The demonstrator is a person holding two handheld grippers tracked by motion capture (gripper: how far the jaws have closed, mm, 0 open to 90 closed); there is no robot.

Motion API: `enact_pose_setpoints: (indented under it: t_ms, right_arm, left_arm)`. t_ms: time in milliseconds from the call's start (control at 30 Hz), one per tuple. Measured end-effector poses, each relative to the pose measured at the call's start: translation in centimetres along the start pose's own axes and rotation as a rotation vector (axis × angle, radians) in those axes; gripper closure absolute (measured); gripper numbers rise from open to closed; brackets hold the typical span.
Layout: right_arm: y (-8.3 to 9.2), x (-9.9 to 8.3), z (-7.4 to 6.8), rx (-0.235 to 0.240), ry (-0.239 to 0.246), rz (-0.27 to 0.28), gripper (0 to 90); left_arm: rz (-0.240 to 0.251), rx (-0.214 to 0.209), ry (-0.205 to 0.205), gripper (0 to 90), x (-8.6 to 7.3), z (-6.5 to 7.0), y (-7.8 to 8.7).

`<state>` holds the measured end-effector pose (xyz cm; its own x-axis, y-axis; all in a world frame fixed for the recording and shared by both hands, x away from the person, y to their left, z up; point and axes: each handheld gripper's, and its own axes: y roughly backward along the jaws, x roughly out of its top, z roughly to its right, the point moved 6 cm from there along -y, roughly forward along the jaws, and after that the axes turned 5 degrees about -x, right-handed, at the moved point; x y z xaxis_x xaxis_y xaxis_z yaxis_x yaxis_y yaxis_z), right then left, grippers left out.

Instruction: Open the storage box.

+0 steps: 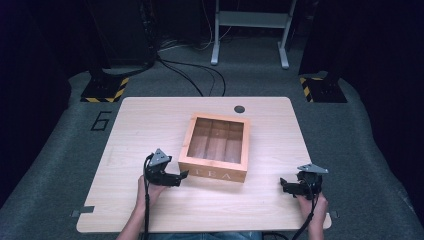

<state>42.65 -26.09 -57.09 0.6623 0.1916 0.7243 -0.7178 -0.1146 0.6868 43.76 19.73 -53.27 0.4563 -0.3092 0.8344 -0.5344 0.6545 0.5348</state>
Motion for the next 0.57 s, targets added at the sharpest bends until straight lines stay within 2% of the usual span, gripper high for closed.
enact_pose_setpoints:
  t_ms: [33, 100, 133, 300, 333, 467, 567]
  right_arm:
    - [0.0, 0.0, 0.0, 0.000, 0.000, 0.000, 2.5]
    - [0.0, 0.0, 0.0, 0.000, 0.000, 0.000, 2.6]
    - [0.0, 0.0, 0.0, 0.000, 0.001, 0.000, 2.6]
    - [0.0, 0.0, 0.0, 0.000, 0.000, 0.000, 2.5]
    - [0.0, 0.0, 0.0, 0.000, 0.000, 0.000, 2.5]
    - [0.0, 0.0, 0.0, 0.000, 0.000, 0.000, 2.5]
    - [0.0, 0.0, 0.0, 0.000, 0.000, 0.000, 2.5]
  left_arm:
    - [0.000, 0.000, 0.000, 5.2, 0.0, 0.0, 0.0]
    - [-0.037, 0.025, -0.003, 4.4, -1.5, -0.1, 0.7]
    - [-0.037, 0.025, -0.003, 3.9, -1.5, -0.1, 0.7]
    - [-0.147, 0.063, -0.013, 0.1, -4.2, -0.3, 1.6]
    - [-0.166, 0.082, -0.017, 0.1, -4.9, -0.4, 1.8]
    - [-0.196, 0.103, -0.011, 0.1, -6.0, -0.5, 2.1]
    - [-0.197, 0.123, -0.012, 0.0, -6.1, -0.6, 2.3]
